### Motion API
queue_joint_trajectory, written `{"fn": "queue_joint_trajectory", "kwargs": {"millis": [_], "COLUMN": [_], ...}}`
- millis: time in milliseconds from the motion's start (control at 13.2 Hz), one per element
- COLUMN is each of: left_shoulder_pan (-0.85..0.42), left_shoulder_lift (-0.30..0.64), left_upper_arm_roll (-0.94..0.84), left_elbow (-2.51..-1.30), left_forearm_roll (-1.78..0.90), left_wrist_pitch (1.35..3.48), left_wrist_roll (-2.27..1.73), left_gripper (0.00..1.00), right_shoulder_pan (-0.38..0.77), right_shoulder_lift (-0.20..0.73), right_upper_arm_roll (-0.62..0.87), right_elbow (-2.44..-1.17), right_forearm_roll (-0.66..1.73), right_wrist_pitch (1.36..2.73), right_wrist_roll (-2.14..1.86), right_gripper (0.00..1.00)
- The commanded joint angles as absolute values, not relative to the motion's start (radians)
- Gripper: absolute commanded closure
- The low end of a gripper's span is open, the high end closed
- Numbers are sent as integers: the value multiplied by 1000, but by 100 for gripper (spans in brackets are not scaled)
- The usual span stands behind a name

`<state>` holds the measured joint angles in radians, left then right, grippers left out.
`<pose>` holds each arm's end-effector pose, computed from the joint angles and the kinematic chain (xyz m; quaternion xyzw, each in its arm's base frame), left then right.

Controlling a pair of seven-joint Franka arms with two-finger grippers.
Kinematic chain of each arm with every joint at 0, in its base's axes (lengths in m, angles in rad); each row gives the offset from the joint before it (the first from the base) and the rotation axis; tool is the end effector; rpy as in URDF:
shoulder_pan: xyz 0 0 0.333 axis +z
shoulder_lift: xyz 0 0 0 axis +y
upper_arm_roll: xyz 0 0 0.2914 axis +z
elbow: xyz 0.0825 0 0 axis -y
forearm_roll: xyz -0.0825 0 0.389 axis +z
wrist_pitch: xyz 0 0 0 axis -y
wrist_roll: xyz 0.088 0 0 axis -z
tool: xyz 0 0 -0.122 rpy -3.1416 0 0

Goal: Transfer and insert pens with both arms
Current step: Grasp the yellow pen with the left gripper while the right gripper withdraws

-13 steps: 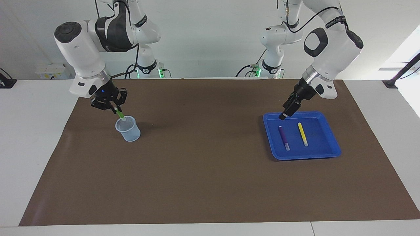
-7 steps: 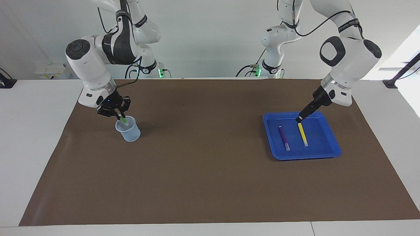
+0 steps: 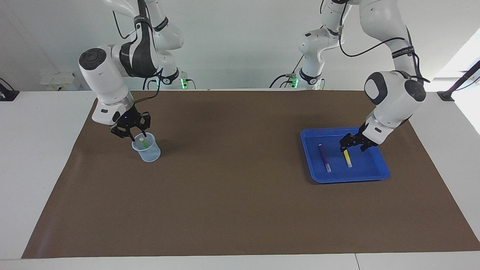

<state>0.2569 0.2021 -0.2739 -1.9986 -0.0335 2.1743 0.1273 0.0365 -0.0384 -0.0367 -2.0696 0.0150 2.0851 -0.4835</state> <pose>0.5871 -0.0093 0.3196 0.9973 -0.0600 -0.0074 0.0413 0.5509 0.0007 0.4113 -0.9714 -0.2358 -0.0279 0.0007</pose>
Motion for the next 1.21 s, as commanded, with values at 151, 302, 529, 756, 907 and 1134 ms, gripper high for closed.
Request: {"fn": "queue_joint_trajectory", "kwargs": {"millis": [151, 302, 529, 756, 907, 1134], "left_shoulder_pan": [285, 287, 290, 279, 278, 276], "left_shoulder_lift": [305, 319, 319, 313, 314, 314], "left_upper_arm_roll": [-282, -282, -284, -285, -285, -285], "left_elbow": [-2000, -2000, -1997, -1991, -1993, -1993], "left_forearm_roll": [91, 91, 91, 91, 91, 91], "left_wrist_pitch": [2267, 2267, 2235, 2169, 2180, 2184], "left_wrist_roll": [264, 275, 276, 272, 265, 262], "left_gripper": [15, 20, 20, 20, 25, 41], "right_shoulder_pan": [38, 40, 87, 107, 133, 179], "right_shoulder_lift": [-37, -28, -26, -31, -32, -35], "right_upper_arm_roll": [-6, 2, 6, 6, 6, 6], "right_elbow": [-1889, -1832, -1822, -1830, -1832, -1836], "right_forearm_roll": [64, 187, 329, 553, 632, 649], "right_wrist_pitch": [1938, 1873, 1850, 1848, 1853, 1865], "right_wrist_roll": [-474, -419, -211, 74, 199, 302], "right_gripper": [0, 0, 0, 0, 0, 0]}}
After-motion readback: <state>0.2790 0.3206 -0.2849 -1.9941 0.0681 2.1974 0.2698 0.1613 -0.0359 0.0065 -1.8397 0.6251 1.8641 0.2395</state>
